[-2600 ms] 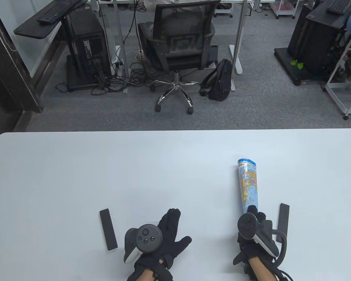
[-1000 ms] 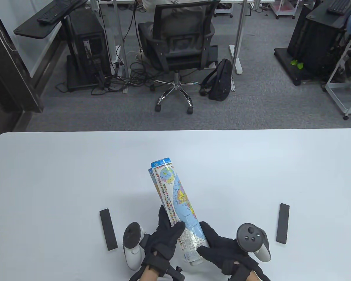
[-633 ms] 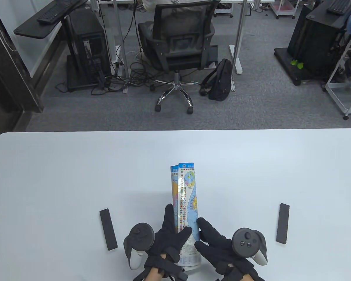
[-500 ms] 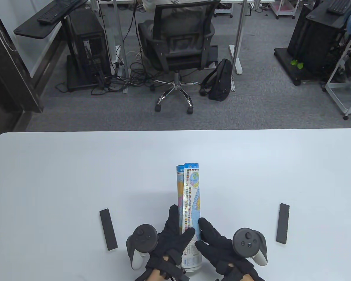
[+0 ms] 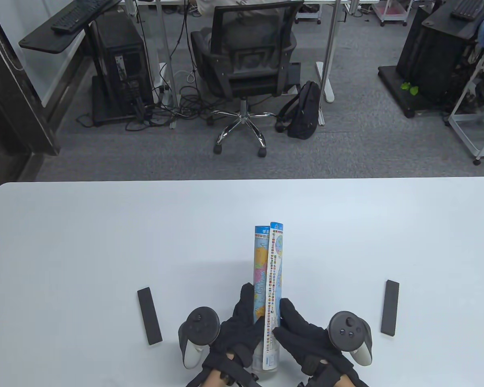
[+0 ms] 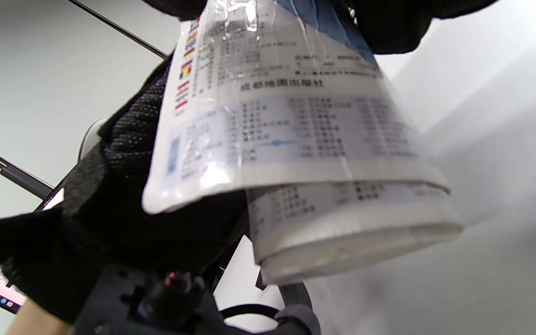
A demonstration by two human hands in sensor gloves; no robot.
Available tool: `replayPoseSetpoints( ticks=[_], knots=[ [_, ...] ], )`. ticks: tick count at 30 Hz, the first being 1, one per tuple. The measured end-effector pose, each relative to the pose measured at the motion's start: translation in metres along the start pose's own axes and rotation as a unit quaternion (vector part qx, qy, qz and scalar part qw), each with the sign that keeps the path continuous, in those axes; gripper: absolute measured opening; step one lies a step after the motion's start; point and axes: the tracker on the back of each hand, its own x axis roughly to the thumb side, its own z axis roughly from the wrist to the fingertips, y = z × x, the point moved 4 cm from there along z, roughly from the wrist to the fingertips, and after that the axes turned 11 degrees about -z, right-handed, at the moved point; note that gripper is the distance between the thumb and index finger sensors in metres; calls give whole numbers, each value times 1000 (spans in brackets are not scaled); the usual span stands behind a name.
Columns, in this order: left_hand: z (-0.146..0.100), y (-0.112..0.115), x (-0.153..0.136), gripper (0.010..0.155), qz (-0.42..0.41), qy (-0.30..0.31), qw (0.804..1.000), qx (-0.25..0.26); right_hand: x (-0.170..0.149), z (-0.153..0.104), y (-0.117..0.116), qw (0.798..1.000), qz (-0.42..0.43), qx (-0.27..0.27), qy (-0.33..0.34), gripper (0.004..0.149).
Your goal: Unroll map and secure with paperweights
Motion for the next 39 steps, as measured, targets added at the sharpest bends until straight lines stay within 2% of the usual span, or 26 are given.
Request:
replayPoseSetpoints(
  ticks=[6, 12, 14, 17, 21, 23, 26, 30, 33, 37, 39],
  knots=[
    [2, -7, 6, 76, 32, -13, 999, 36, -4, -1, 6, 1000, 8, -16, -17, 69],
    [1, -13, 1, 75, 63, -67, 994, 63, 6, -4, 17, 998, -35, -47, 5, 68],
    [0, -14, -3, 75, 72, -98, 990, 70, 12, -2, 15, 996, -85, -26, 28, 65],
    [0, -13, -8, 74, 89, -132, 985, 68, 16, 2, 1, 981, -184, 40, 34, 60],
    [0, -12, -15, 72, 116, -164, 977, 72, 0, 7, -25, 944, -291, 151, -24, 59],
    [0, -12, -17, 72, 139, -172, 972, 73, -11, 8, -33, 928, -316, 192, -54, 60],
    [1, -10, -17, 69, 162, -177, 968, 70, -27, 8, -42, 915, -318, 233, -90, 60],
    [2, -3, -15, 67, 211, -179, 959, 55, -37, 7, -49, 907, -304, 269, -113, 60],
    [4, 5, -11, 65, 277, -177, 944, 38, -36, 7, -50, 904, -308, 274, -113, 60],
    [6, 15, -6, 62, 379, -170, 909, 11, -37, 7, -52, 900, -311, 283, -117, 62],
    [6, 20, -10, 69, 387, -175, 905, -5, -36, 7, -53, 899, -314, 282, -116, 62]
  ],
)
